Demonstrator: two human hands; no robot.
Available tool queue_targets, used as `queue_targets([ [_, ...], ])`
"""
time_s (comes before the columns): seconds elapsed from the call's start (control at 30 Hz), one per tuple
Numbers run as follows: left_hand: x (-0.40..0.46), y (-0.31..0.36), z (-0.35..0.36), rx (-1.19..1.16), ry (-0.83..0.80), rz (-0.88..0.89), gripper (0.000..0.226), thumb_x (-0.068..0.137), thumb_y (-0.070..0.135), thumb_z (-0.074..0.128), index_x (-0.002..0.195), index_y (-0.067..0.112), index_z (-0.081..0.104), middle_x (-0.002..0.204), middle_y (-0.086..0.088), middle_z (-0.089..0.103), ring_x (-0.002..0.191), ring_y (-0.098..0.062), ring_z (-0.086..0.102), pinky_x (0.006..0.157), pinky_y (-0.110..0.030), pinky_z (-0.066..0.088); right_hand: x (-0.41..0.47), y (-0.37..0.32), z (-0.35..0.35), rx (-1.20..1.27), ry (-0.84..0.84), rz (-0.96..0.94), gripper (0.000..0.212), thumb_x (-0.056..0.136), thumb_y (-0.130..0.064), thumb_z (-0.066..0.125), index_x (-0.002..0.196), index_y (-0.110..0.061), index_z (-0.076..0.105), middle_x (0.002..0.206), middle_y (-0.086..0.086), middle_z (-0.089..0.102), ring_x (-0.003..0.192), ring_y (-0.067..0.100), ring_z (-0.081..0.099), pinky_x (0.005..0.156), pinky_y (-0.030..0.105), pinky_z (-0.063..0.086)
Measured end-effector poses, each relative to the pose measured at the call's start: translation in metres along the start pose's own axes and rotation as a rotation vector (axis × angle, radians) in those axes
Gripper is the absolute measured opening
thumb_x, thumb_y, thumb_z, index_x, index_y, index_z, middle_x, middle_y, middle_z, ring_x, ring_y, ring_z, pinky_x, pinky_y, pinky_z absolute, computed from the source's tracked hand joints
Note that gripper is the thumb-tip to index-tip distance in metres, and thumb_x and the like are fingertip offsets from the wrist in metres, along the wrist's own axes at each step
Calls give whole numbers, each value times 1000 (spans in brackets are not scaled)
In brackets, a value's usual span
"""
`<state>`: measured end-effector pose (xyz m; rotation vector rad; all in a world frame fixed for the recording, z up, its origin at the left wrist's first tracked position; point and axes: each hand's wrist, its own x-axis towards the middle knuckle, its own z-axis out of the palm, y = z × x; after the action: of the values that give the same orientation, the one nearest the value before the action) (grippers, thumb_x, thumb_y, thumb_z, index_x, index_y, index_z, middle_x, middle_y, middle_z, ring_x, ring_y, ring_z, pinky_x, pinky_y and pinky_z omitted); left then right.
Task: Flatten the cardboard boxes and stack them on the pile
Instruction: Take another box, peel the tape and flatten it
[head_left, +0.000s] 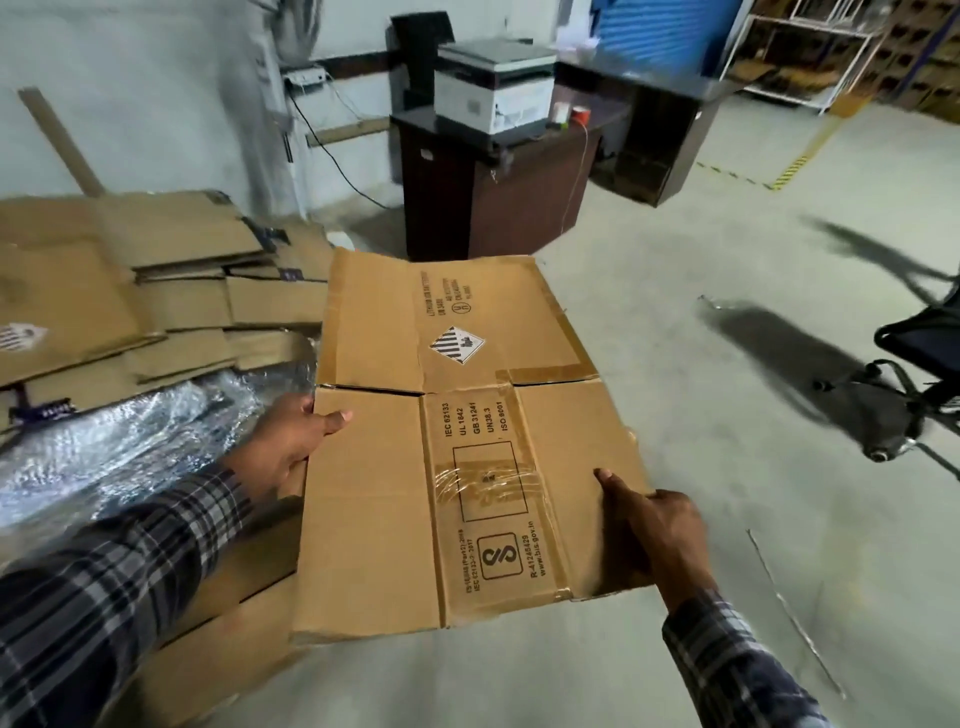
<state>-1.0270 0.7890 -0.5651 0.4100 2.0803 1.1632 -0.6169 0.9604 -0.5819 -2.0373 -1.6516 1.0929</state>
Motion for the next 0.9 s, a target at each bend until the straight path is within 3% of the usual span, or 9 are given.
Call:
queue_targets([
  [0.2, -24, 130, -105, -42, 115, 107, 11, 90, 28, 82, 92, 21, 73, 100, -7, 79, 94, -29, 76, 96, -51, 59, -48, -160, -52, 62, -2, -96, 73, 65, -83, 74, 77, -11, 74, 83, 8, 72, 77, 26, 67, 79, 44, 61],
  [0.37, -4, 199, -200, -91, 164, 167, 16, 90, 28, 83, 98, 16, 76, 102, -8, 80, 92, -30, 77, 93, -51, 61, -74, -276, -40, 124, -7, -132, 79, 59, -87, 74, 80, -11, 73, 86, 8, 72, 81, 28, 68, 81, 48, 61],
  [0.53, 27, 246, -300, -52, 219, 223, 16, 91, 30, 81, 93, 16, 75, 94, -7, 79, 87, -29, 77, 88, -47, 62, -99, -373, 9, 173, -36, -149, 78, 63, -86, 73, 82, -10, 74, 87, 8, 73, 81, 28, 68, 80, 46, 61],
  [0.73, 68, 267, -425, -12, 305, 212, 29, 87, 33, 84, 108, 14, 77, 101, -7, 81, 89, -29, 78, 86, -49, 64, -131, -472, 95, 229, -164, -176, 76, 68, -83, 73, 87, -9, 74, 90, 8, 74, 83, 30, 70, 82, 47, 62],
  [0.8, 75, 269, -461, -12, 344, 191, 34, 89, 31, 83, 114, 10, 74, 106, -8, 79, 89, -27, 76, 78, -39, 65, -139, -503, 129, 248, -220, -180, 75, 71, -81, 73, 92, -9, 71, 95, 9, 71, 85, 31, 68, 82, 47, 61],
  [0.9, 85, 266, -506, -1, 431, 163, 21, 95, 23, 77, 109, 10, 70, 94, -4, 73, 78, -19, 69, 58, -23, 52, -147, -549, 179, 267, -307, -234, 70, 73, -77, 74, 94, -10, 69, 97, 9, 70, 87, 31, 67, 84, 49, 60],
])
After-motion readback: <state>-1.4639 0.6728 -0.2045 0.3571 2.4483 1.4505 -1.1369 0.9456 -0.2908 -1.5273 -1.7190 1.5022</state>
